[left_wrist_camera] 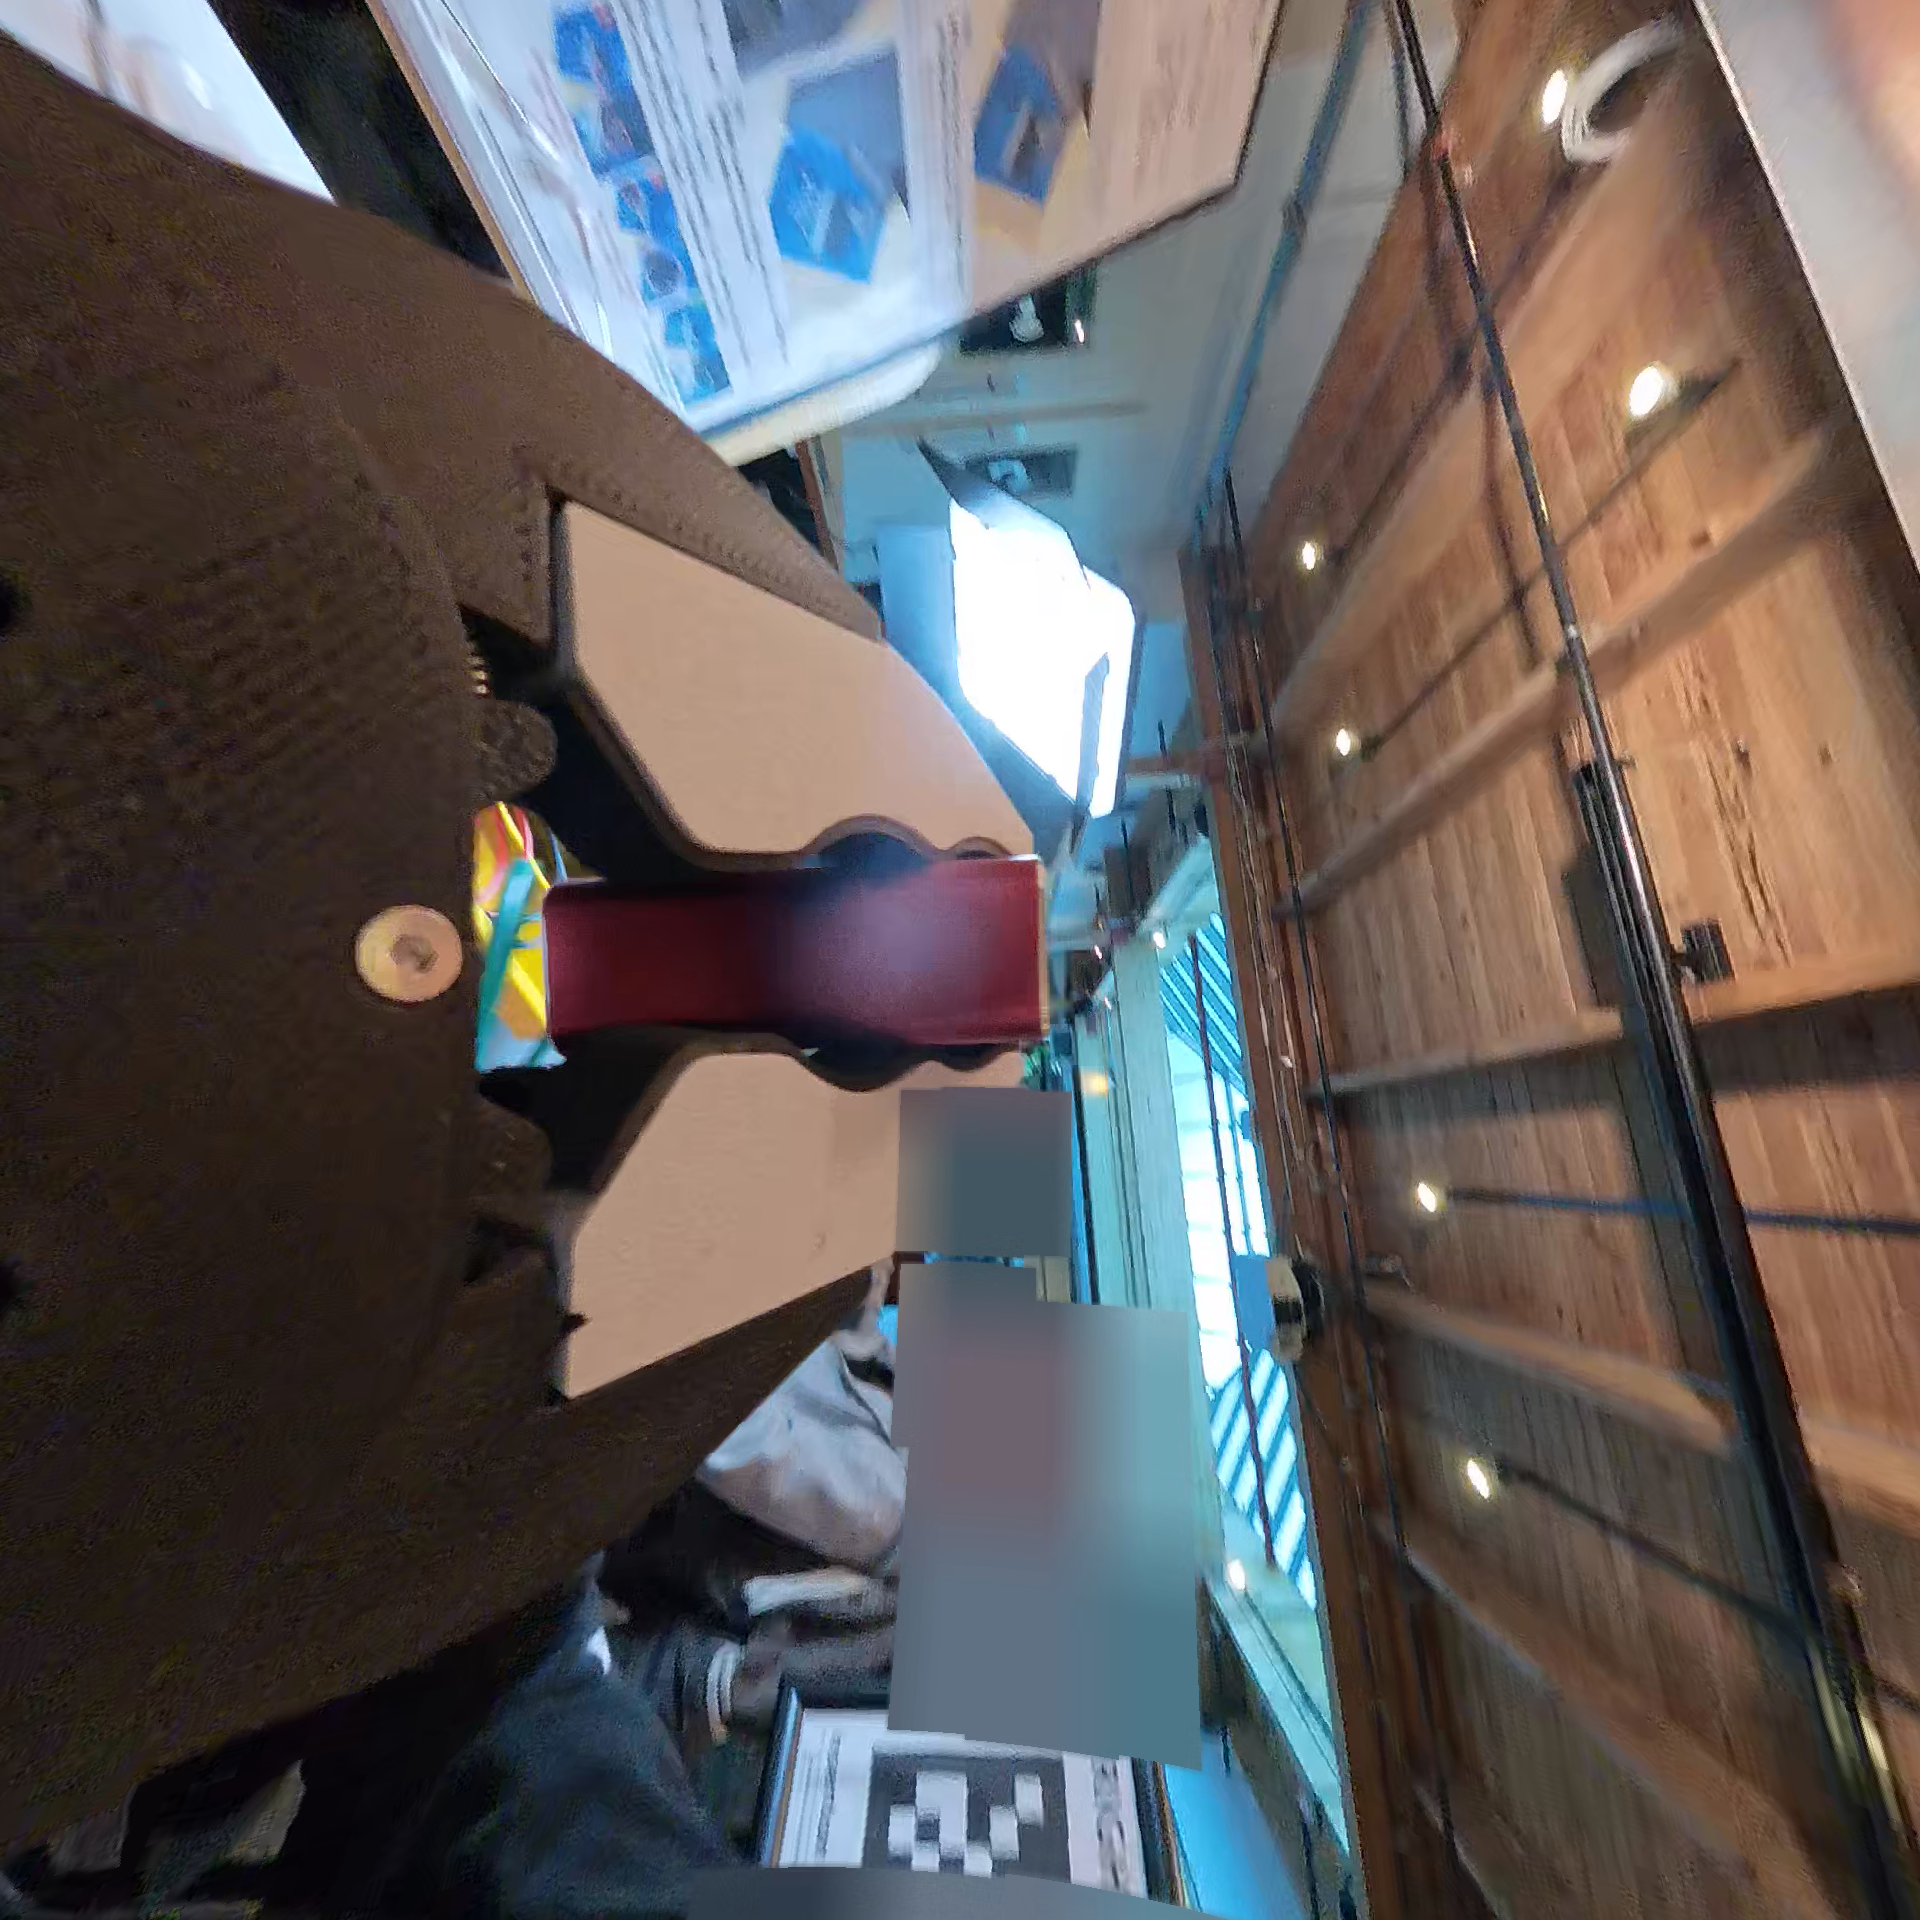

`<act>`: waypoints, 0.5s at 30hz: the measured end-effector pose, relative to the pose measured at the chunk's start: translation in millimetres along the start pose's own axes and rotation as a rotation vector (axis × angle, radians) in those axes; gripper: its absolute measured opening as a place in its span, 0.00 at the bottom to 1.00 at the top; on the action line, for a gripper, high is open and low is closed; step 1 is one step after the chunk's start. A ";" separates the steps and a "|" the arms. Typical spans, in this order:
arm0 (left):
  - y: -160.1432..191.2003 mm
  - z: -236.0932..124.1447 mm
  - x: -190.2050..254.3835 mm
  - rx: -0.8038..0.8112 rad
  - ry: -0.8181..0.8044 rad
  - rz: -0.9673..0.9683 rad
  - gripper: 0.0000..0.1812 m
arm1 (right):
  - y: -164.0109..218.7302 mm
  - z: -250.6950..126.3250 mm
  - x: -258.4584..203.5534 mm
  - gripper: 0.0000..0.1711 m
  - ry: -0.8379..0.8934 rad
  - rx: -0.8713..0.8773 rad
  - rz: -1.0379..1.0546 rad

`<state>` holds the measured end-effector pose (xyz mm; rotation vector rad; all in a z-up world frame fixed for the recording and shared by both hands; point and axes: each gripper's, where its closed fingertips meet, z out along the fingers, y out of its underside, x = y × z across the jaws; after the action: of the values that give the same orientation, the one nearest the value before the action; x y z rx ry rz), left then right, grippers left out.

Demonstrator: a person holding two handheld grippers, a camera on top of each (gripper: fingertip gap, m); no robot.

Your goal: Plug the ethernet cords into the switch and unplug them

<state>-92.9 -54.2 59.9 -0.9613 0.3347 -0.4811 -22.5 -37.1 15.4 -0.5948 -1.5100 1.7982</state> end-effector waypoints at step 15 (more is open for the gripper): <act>75.3 0.5 -45.8 -0.370 -0.243 0.038 0.16 | 21.0 -118.2 168.3 0.08 0.471 -0.596 -0.081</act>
<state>-113.3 6.6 -0.5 -1.3568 0.2250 -0.2662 -49.7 165.5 -14.9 -1.1333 -1.6832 1.0231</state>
